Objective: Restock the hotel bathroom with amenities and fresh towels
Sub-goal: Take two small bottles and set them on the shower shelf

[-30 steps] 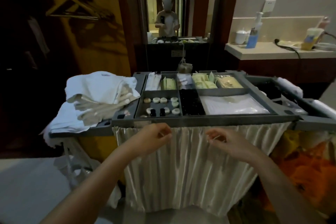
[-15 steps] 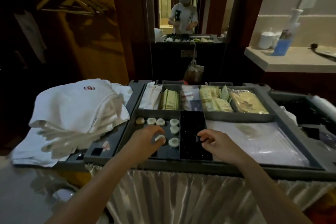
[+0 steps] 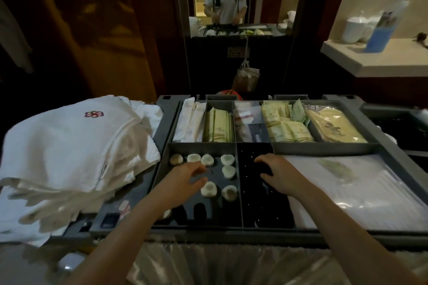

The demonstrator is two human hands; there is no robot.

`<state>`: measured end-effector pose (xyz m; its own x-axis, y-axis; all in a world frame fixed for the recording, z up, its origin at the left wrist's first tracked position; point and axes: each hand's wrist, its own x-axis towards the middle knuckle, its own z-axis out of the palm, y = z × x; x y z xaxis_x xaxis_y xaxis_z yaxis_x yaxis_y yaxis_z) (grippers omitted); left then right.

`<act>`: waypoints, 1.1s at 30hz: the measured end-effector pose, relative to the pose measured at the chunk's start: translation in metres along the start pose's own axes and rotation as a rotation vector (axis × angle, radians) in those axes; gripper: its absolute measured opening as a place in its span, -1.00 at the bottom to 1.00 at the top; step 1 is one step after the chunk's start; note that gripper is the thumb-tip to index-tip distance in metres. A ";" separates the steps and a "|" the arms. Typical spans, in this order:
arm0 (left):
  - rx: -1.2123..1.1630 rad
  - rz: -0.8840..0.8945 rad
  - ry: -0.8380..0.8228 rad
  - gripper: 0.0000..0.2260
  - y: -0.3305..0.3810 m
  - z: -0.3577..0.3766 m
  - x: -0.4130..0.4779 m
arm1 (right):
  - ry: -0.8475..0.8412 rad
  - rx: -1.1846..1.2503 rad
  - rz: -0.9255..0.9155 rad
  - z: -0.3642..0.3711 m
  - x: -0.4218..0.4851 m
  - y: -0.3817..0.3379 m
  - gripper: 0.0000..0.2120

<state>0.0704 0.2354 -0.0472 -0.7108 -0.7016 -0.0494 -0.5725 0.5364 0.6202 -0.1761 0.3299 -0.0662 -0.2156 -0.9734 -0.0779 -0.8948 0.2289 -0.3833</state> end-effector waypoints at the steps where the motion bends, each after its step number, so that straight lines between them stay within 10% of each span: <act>1: -0.012 -0.012 0.004 -0.75 -0.003 0.000 0.001 | -0.015 -0.014 -0.006 0.001 0.004 0.001 -0.61; 33: 0.511 -0.269 -0.060 -0.71 0.014 0.034 -0.035 | 0.155 0.110 -0.231 0.003 0.015 0.029 -0.72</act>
<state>0.0737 0.2831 -0.0637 -0.5260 -0.8251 -0.2063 -0.8505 0.5113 0.1236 -0.2039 0.3216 -0.0817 -0.0762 -0.9840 0.1611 -0.8811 -0.0092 -0.4729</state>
